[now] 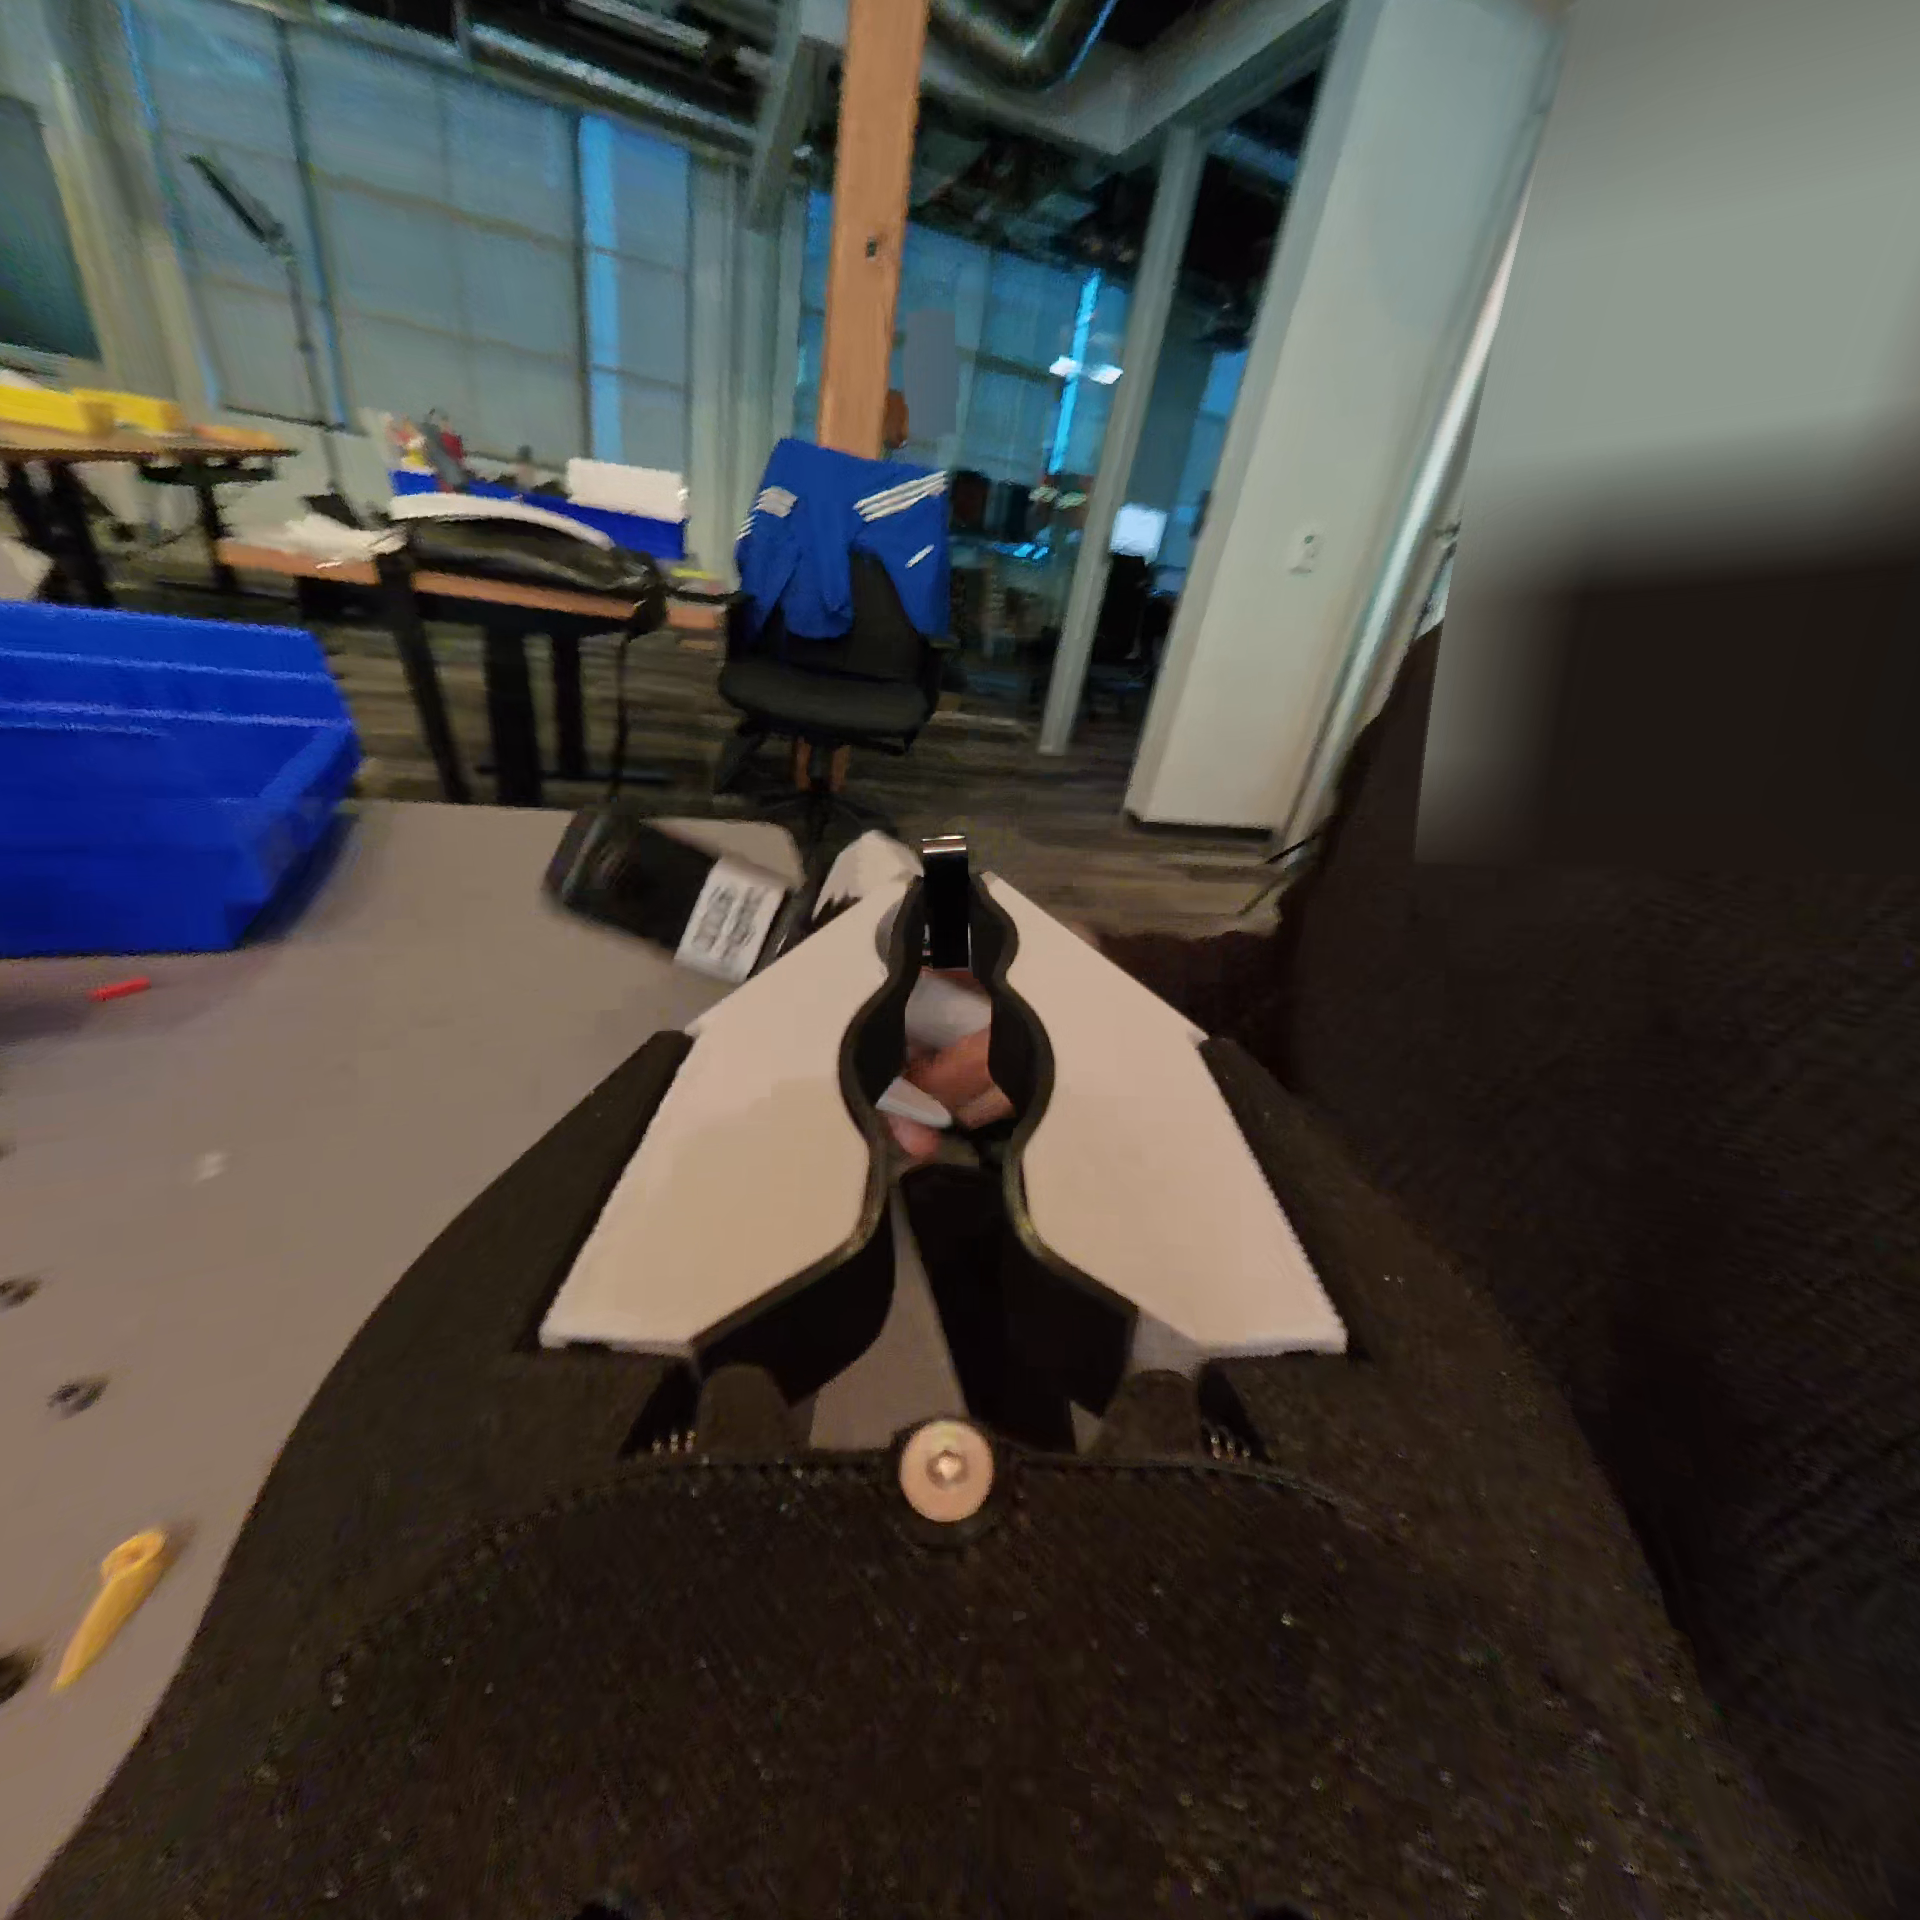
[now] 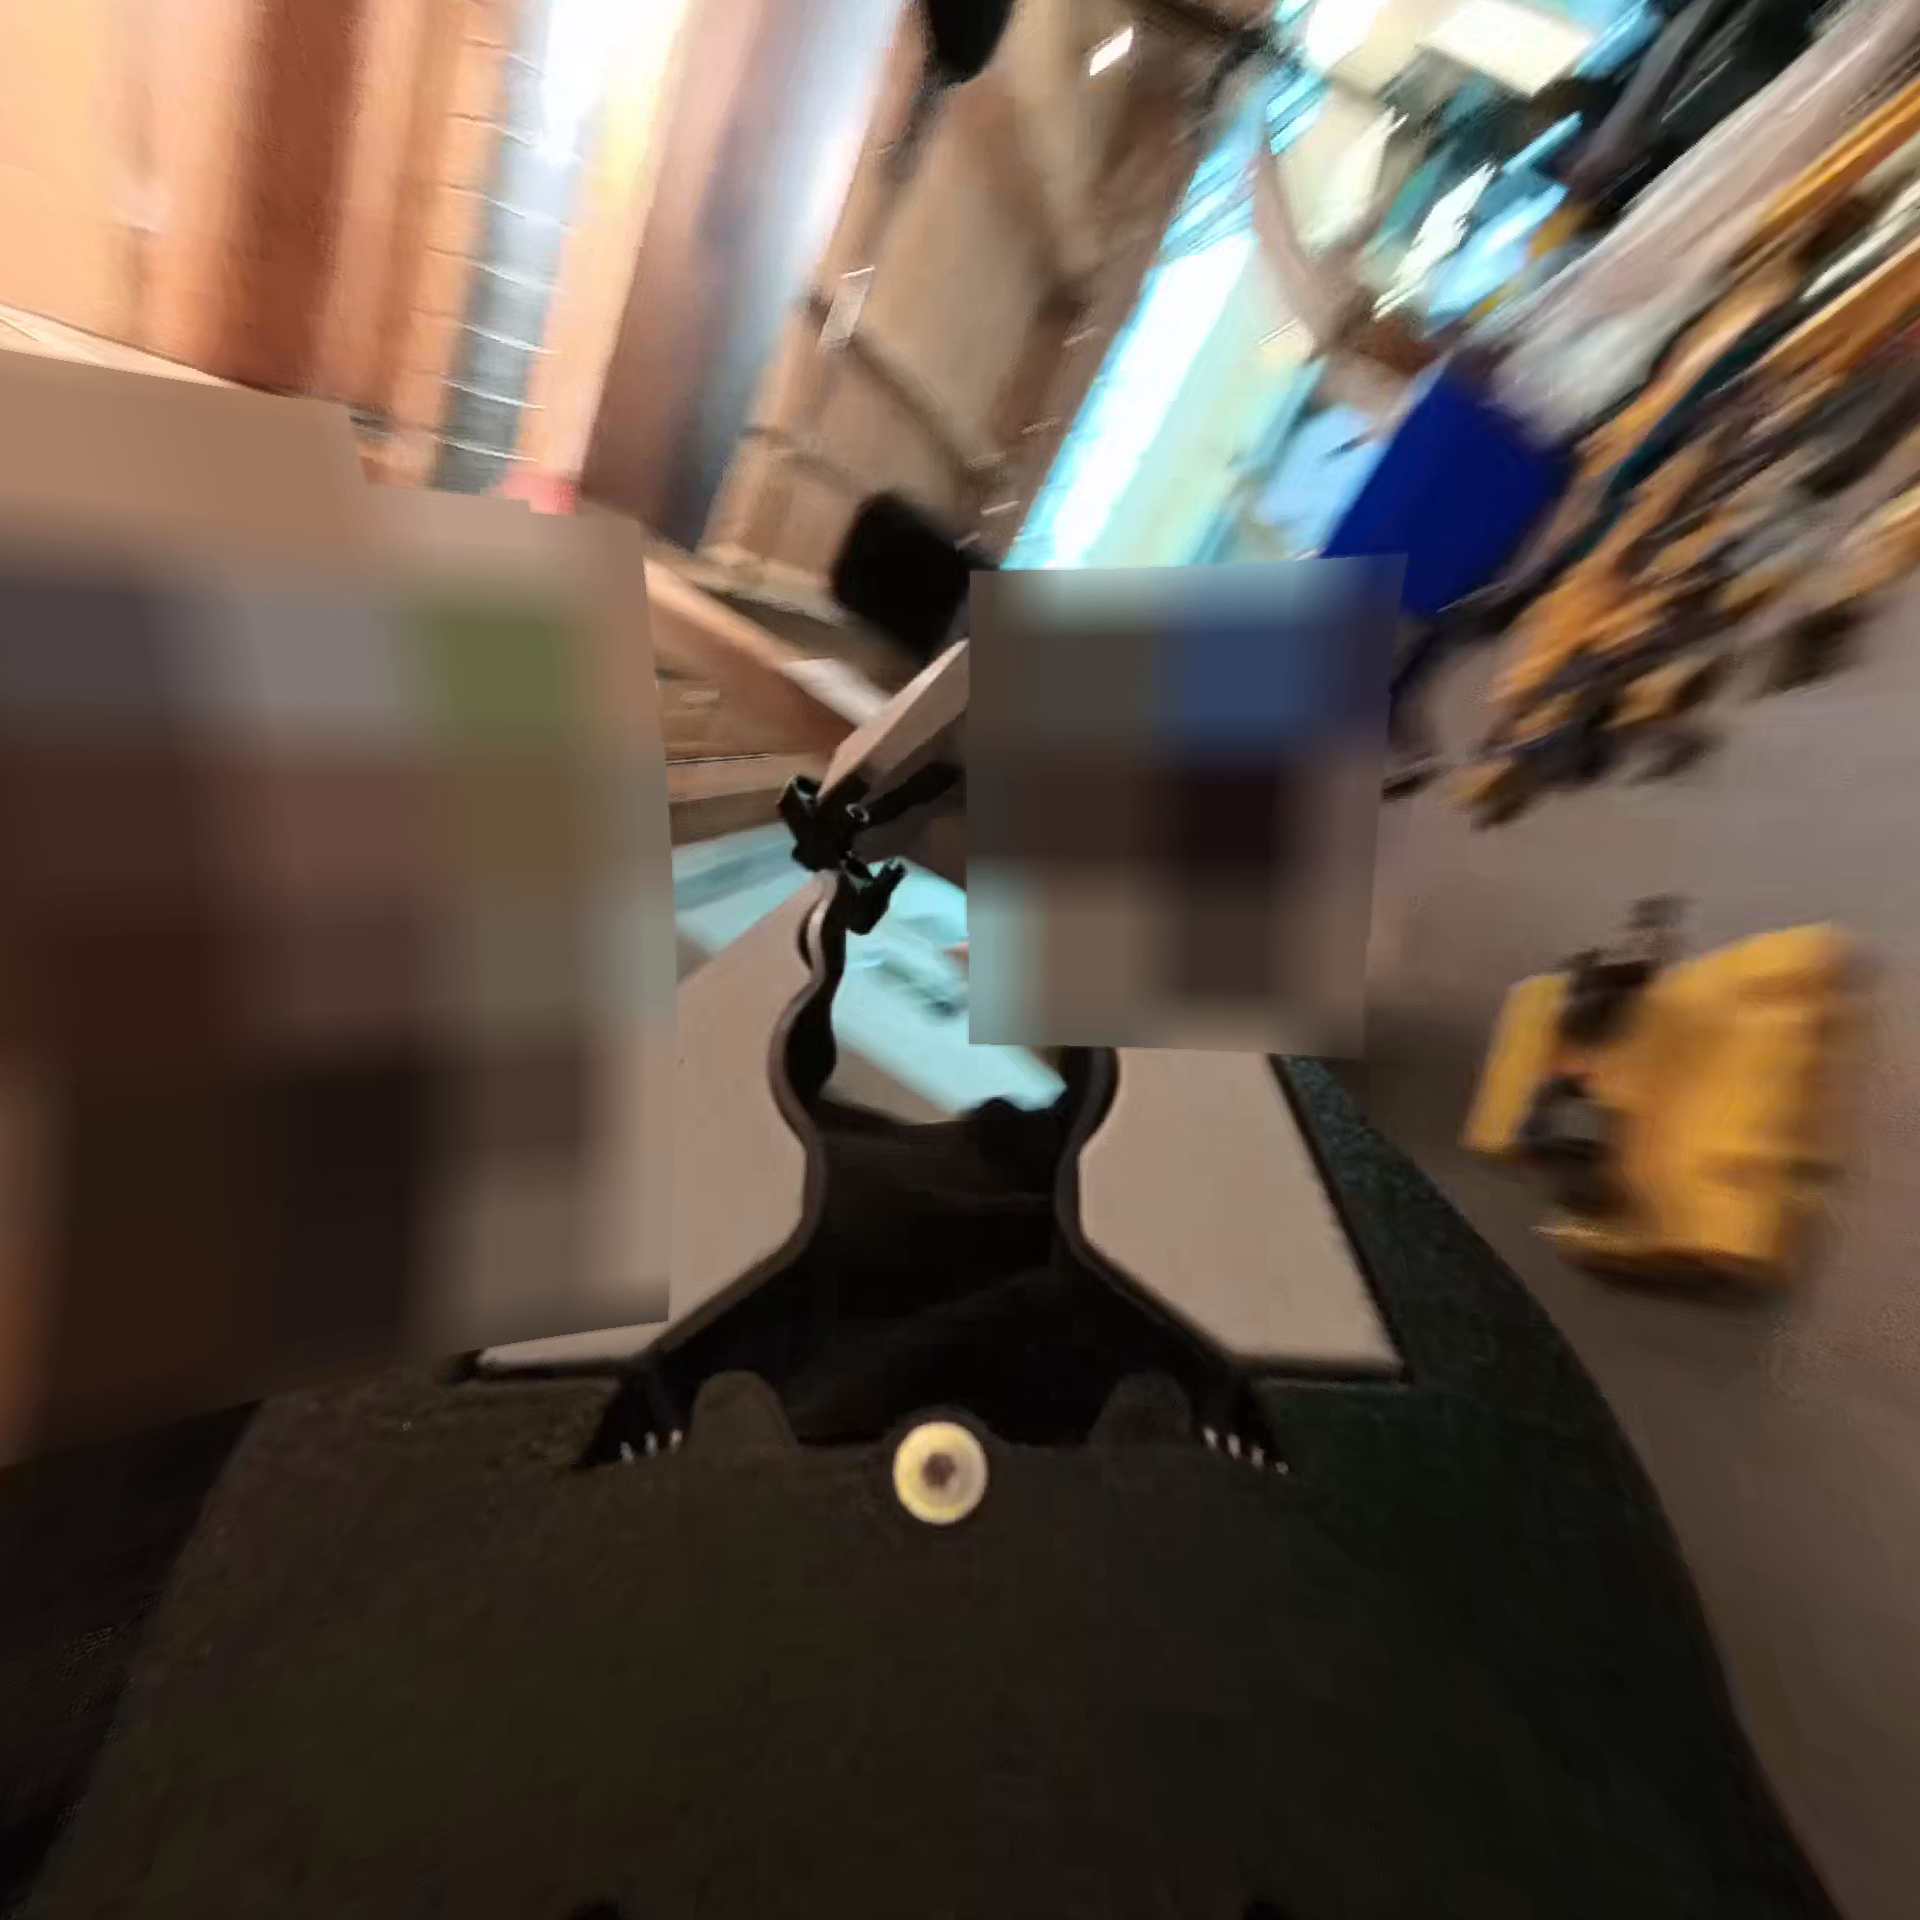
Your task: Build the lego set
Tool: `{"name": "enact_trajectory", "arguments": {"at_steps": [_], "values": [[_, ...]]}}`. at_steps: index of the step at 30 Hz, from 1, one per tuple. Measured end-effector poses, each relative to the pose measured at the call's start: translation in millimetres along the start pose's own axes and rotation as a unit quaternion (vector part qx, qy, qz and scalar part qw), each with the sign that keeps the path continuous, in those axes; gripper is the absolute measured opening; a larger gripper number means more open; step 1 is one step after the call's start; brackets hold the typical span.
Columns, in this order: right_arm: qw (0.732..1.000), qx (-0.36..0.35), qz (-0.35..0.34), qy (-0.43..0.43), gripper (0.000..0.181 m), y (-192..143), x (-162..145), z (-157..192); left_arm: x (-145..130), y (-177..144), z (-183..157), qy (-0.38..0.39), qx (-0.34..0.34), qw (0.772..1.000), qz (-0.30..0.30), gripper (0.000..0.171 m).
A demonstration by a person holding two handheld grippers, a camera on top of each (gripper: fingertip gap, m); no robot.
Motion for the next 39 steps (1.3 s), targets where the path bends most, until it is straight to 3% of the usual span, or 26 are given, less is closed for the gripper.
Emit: {"name": "enact_trajectory", "arguments": {"at_steps": [1,4,8,11,17,22,25,30,33,37,39], "values": [[0.997,-0.061,-0.013,-0.051,0.039,-9.0,7.2,-3.9,-4.5,-0.8,4.6,0.013,0.022,0.999,0.020,0.004],[0.941,-0.228,0.004,-0.249,0.042,-26.7,17.4,2.6,-18.6,-1.4,12.7,0.028,0.050,0.996,0.072,0.004],[0.841,-0.301,0.083,-0.441,0.043,-15.0,7.6,27.2,-48.5,3.3,17.4,0.023,0.053,0.984,0.169,0.005],[0.817,-0.308,0.185,-0.450,0.040,-7.8,-11.3,21.6,-68.9,8.4,14.7,0.034,0.050,0.970,0.237,0.005],[0.766,-0.341,0.288,-0.463,0.023,-13.8,-27.1,-9.5,-78.7,14.9,6.1,0.036,0.023,0.964,0.262,0.005],[0.748,-0.344,0.305,-0.479,0.006,-13.3,-31.6,-13.8,-83.7,12.0,6.8,0.033,0.021,0.960,0.276,0.005],[0.744,-0.341,0.299,-0.491,0.006,-13.2,-32.8,-11.6,-82.3,11.2,6.1,0.032,0.019,0.961,0.273,0.008],[0.742,-0.363,0.266,-0.496,0.006,-23.2,-26.9,-10.6,-74.7,2.4,21.1,0.057,0.074,0.962,0.255,0.077],[0.745,-0.371,0.265,-0.487,0.007,-29.6,-31.2,-17.8,-84.7,-2.3,34.9,0.059,0.102,0.955,0.273,0.099],[0.732,-0.385,0.278,-0.488,0.006,-34.1,-35.9,-28.5,-107.0,-1.7,47.7,0.047,0.100,0.936,0.335,0.105],[0.741,-0.374,0.275,-0.485,0.006,-29.0,-37.4,-29.0,-110.0,1.0,51.0,0.048,0.095,0.932,0.346,0.104]]}}
Point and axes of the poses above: each gripper's, where its closed fingertips meet, y out along the fingers, x out of its top, z = x × y across the jaws, the point moved 3 cm from there along -y, back along the fingers, and after that the axes turned 1 degree about y, right-handed, at the moved point
